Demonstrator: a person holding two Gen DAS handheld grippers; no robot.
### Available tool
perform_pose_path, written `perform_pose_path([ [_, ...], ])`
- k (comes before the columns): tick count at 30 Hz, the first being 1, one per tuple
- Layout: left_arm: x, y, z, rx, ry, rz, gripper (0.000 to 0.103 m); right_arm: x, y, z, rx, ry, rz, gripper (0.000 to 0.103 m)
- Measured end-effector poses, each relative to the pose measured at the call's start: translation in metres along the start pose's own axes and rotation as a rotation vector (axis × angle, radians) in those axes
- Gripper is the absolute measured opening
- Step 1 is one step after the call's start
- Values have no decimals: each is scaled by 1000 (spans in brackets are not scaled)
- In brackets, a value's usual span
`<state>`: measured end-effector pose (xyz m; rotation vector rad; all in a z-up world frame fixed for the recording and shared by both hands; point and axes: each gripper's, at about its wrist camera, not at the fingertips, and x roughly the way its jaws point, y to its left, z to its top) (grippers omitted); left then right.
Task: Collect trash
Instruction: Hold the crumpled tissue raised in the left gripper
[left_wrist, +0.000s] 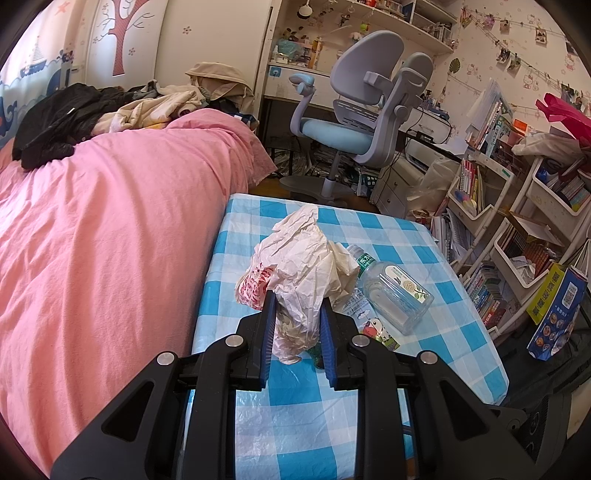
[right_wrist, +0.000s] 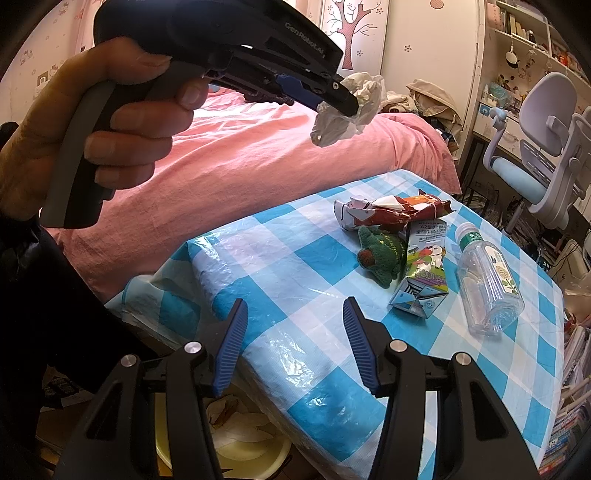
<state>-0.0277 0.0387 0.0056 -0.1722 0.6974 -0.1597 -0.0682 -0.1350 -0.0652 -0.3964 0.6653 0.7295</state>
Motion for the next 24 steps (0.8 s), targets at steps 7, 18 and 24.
perform_pose_path([
  [7,0,0,0,0,0,0,21,0,0,0,-1,1,0,53],
  [18,0,-1,0,1,0,1,21,1,0,0,0,1,-1,54],
  [24,0,-2,0,1,1,1,21,1,1,0,-1,2,-1,54],
])
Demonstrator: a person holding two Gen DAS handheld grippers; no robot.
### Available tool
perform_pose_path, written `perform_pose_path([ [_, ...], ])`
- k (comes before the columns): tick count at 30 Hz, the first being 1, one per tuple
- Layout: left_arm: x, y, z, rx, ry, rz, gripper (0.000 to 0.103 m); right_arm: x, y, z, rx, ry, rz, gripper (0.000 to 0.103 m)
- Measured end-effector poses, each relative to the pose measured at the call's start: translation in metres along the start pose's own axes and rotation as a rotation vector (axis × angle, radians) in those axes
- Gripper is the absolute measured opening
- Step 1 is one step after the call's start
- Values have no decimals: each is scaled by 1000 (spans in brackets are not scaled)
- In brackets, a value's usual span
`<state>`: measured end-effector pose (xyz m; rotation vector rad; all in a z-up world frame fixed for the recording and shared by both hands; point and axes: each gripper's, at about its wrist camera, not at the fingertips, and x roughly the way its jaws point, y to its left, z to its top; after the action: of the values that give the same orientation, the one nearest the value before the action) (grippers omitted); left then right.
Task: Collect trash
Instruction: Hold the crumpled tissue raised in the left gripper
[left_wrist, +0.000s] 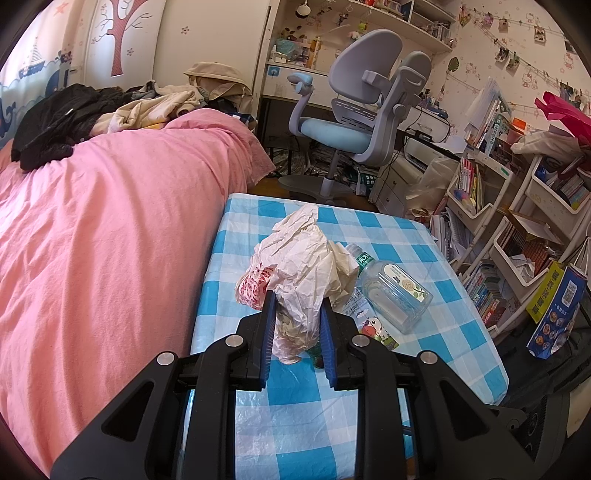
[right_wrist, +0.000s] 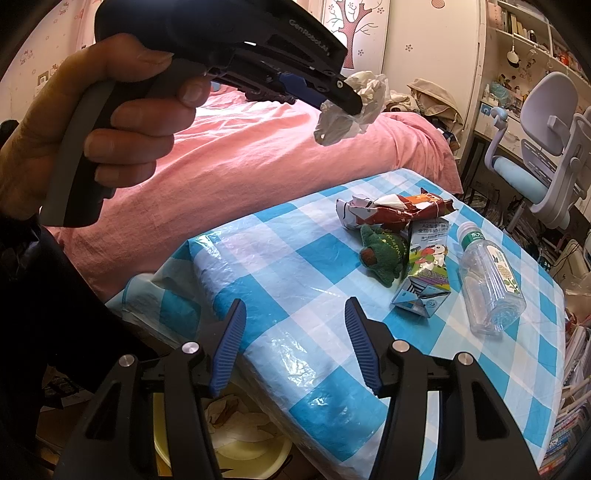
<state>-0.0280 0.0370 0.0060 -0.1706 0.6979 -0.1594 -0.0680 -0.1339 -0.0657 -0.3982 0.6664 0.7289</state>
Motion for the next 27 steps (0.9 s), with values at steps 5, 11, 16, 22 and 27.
perform_pose_path([
  [5,0,0,0,0,0,0,21,0,0,0,0,0,-1,54],
  [11,0,-1,0,0,0,1,21,1,3,-2,-4,3,2,54],
  [16,0,-1,0,1,0,1,21,1,4,-3,-4,4,1,54],
  [22,0,-2,0,1,1,1,21,1,4,-3,-4,5,2,54],
  [27,0,-2,0,2,1,1,21,1,4,-3,-3,5,2,54],
])
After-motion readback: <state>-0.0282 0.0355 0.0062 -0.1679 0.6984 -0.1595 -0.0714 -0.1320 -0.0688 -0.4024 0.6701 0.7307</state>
